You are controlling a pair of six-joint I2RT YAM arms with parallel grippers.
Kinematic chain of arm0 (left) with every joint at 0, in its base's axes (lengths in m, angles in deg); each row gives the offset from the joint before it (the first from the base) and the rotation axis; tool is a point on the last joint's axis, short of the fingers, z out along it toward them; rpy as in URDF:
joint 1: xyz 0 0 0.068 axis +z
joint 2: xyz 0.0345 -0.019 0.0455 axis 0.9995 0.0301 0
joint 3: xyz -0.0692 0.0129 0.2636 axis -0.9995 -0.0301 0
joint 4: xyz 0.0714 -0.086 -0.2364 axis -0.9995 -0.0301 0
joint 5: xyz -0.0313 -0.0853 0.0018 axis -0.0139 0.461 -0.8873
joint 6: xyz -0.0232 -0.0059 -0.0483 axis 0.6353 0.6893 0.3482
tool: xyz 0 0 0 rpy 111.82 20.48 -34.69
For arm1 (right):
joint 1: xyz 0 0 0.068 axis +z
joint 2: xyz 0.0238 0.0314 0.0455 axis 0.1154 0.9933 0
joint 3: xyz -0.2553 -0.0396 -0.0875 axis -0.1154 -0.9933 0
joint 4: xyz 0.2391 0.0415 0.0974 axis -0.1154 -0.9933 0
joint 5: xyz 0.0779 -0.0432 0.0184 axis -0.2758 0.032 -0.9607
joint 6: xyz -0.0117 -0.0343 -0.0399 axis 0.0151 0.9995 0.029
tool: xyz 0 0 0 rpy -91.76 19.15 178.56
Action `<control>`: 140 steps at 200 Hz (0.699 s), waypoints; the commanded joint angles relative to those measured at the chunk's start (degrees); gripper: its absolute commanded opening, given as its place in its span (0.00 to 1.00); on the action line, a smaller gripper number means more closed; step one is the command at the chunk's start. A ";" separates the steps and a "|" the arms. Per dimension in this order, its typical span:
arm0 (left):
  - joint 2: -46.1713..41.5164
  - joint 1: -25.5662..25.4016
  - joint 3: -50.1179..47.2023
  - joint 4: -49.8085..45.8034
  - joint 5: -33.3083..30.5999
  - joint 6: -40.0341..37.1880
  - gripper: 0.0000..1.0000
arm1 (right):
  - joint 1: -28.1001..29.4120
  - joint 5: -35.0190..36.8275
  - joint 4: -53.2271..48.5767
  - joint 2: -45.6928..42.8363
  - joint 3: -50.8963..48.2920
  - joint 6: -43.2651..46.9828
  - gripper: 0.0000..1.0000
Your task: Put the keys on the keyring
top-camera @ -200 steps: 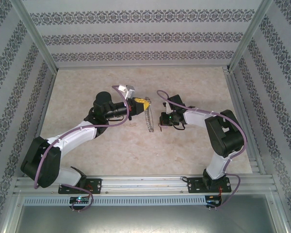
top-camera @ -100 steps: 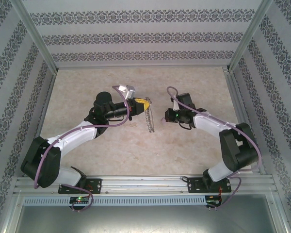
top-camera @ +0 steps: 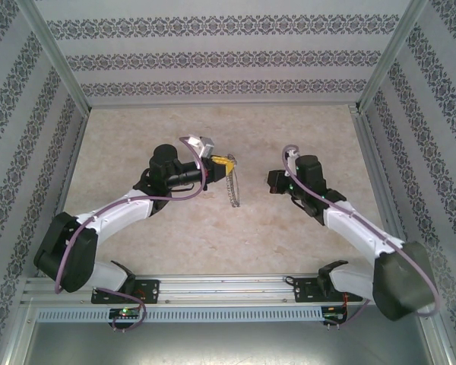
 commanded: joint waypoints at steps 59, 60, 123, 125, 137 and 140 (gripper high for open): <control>1.03 -1.88 2.70 -5.55 -0.49 -10.27 0.00 | 1.08 -1.77 11.89 -19.05 -8.06 5.24 0.00; 1.02 -1.90 2.67 -5.65 -0.51 -10.46 0.00 | 1.13 -1.78 11.97 -19.22 -8.06 5.33 0.00; -1.55 -4.19 0.86 -3.21 -4.40 -22.73 0.00 | 4.19 -4.01 15.17 -23.14 -9.10 8.20 0.00; -1.63 -4.27 0.77 -3.07 -4.46 -23.05 0.00 | 4.29 -4.06 15.20 -23.17 -9.11 8.28 0.00; -2.46 -4.79 0.63 -3.16 -5.46 -25.32 0.00 | 5.01 -4.25 15.66 -23.18 -9.03 8.88 0.00; -2.62 -4.93 0.55 -3.23 -5.67 -25.90 0.00 | 5.14 -4.25 15.79 -23.18 -9.10 8.97 0.00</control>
